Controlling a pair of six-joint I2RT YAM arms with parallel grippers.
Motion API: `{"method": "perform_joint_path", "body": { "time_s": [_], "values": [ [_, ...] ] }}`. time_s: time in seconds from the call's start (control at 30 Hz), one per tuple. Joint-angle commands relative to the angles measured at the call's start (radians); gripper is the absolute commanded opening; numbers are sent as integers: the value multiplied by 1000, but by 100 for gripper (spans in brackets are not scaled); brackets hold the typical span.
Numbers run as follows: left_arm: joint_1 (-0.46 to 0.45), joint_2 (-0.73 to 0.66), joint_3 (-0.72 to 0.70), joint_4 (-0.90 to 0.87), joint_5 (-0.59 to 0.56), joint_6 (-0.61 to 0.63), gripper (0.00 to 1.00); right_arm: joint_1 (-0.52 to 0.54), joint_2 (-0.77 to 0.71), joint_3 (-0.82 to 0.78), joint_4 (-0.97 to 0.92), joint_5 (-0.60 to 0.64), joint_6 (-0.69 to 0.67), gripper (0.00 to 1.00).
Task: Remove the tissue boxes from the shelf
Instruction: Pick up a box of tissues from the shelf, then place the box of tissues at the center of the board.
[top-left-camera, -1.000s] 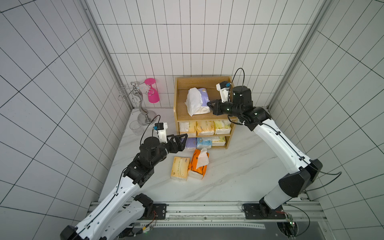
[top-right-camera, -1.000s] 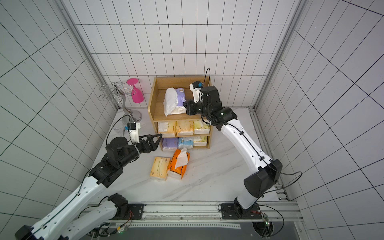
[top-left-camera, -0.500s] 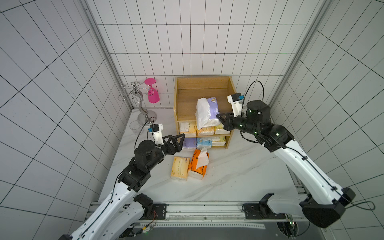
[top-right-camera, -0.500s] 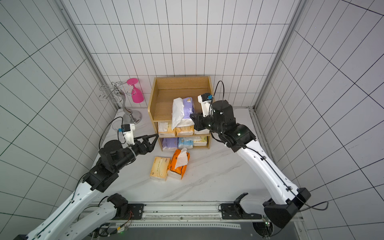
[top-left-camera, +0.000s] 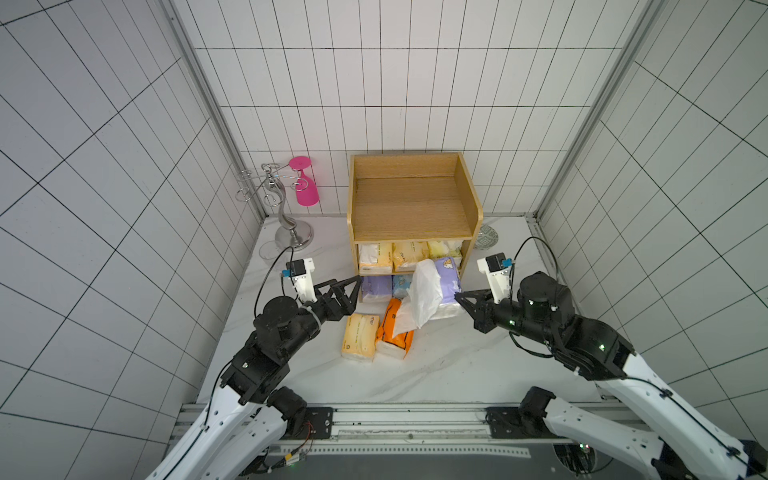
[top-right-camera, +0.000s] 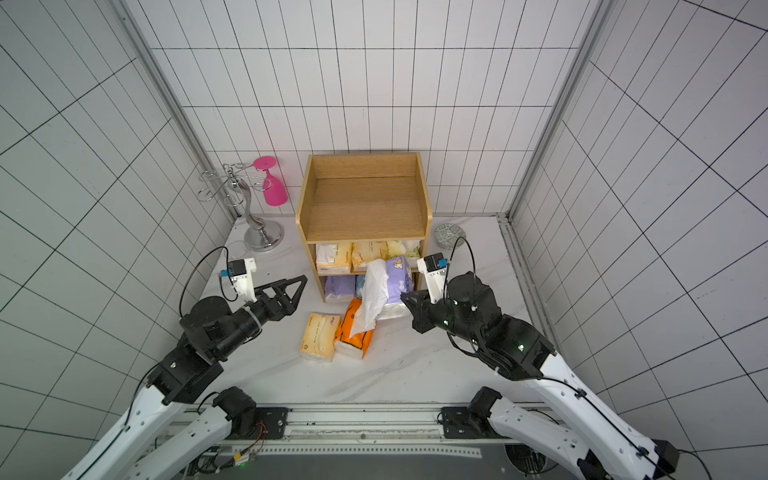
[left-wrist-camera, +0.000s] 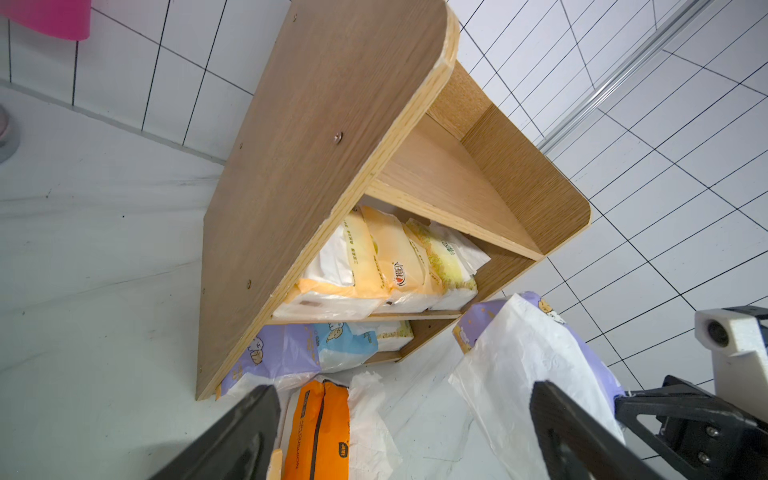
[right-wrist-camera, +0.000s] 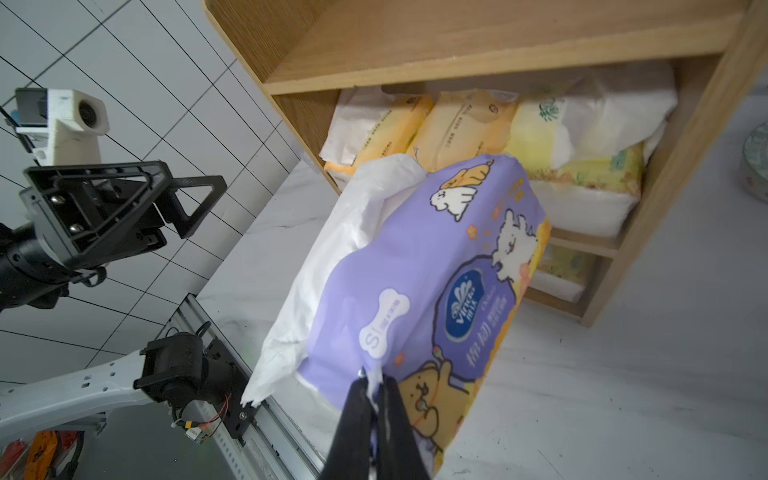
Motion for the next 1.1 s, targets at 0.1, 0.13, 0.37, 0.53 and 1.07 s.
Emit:
{"method": "perform_joint_path", "body": {
  "time_s": [0.1, 0.13, 0.37, 0.53, 1.07],
  "values": [
    [-26, -38, -44, -59, -15, -41, 98, 29, -89, -191, -3, 61, 78, 0],
    [-27, -38, -47, -61, -17, -41, 98, 31, -95, -216, -3, 65, 82, 0],
    [-35, -6, -67, -67, -17, -38, 98, 36, -108, -435, 116, 81, 143, 0],
    [-38, -8, -118, -67, -34, -35, 98, 43, -73, -578, 244, 66, 218, 19],
    [-38, -29, -331, 53, -108, -20, 98, -106, -45, -513, 172, 77, 218, 62]
  ]
}}
